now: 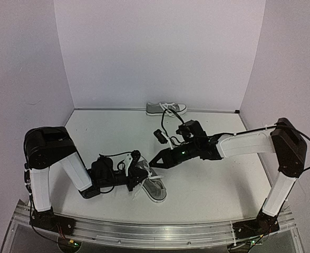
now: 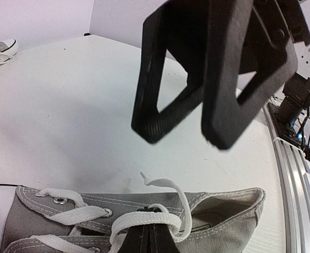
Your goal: Tie the shoes
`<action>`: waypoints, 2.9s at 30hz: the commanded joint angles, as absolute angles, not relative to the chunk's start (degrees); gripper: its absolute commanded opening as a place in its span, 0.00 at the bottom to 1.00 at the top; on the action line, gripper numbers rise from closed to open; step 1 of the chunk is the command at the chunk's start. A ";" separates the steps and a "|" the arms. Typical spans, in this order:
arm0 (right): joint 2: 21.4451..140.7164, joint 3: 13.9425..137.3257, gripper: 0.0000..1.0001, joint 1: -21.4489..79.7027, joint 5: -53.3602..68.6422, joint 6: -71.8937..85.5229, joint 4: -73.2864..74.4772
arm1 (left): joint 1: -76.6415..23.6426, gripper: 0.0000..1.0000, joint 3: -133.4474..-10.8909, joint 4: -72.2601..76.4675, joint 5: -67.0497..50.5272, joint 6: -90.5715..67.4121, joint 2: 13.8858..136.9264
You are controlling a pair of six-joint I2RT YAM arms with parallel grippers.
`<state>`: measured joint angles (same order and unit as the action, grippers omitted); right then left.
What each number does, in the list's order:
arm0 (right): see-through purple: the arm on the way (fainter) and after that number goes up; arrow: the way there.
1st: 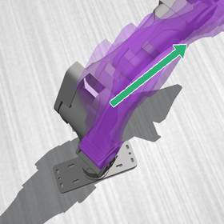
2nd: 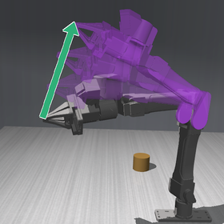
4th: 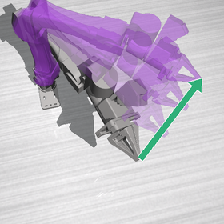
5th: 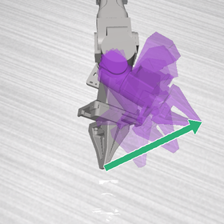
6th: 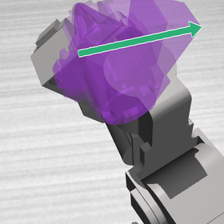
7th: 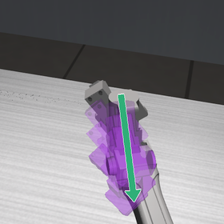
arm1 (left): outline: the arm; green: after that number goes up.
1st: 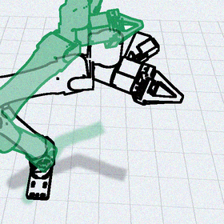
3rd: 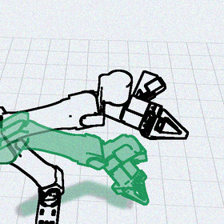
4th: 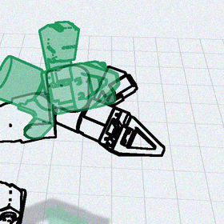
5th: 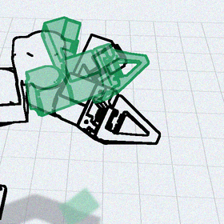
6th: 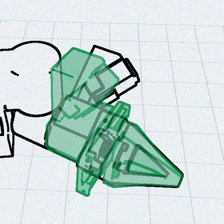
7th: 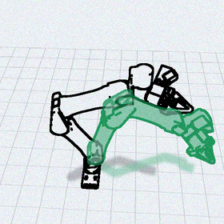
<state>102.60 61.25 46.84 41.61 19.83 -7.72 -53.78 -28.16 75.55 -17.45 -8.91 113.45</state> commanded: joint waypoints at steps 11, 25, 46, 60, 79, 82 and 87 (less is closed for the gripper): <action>105.25 58.90 0.25 45.52 43.21 19.79 -9.33 | -53.40 0.00 -29.36 86.85 -18.81 -8.09 113.99; 107.77 57.25 0.25 45.53 48.25 23.37 -15.20 | -53.40 0.00 -29.58 86.86 -19.16 -7.91 114.11; 110.68 57.42 0.21 45.52 50.92 26.21 -20.50 | -53.38 0.00 -30.35 86.87 -19.53 -7.47 114.62; 110.77 57.57 0.01 45.47 52.03 26.26 -21.09 | -53.35 0.00 -31.23 86.88 -20.03 -7.56 115.09; 107.83 56.34 0.00 45.52 48.48 26.15 -20.92 | -53.35 0.30 -24.11 71.65 -19.22 -6.11 101.00; 107.73 56.53 0.00 45.50 48.11 26.19 -20.92 | -53.35 0.37 -24.03 65.09 -18.65 -5.79 96.30; 106.98 56.64 0.00 45.51 46.90 26.03 -20.63 | -53.12 0.48 -24.58 51.47 -11.44 -6.50 88.21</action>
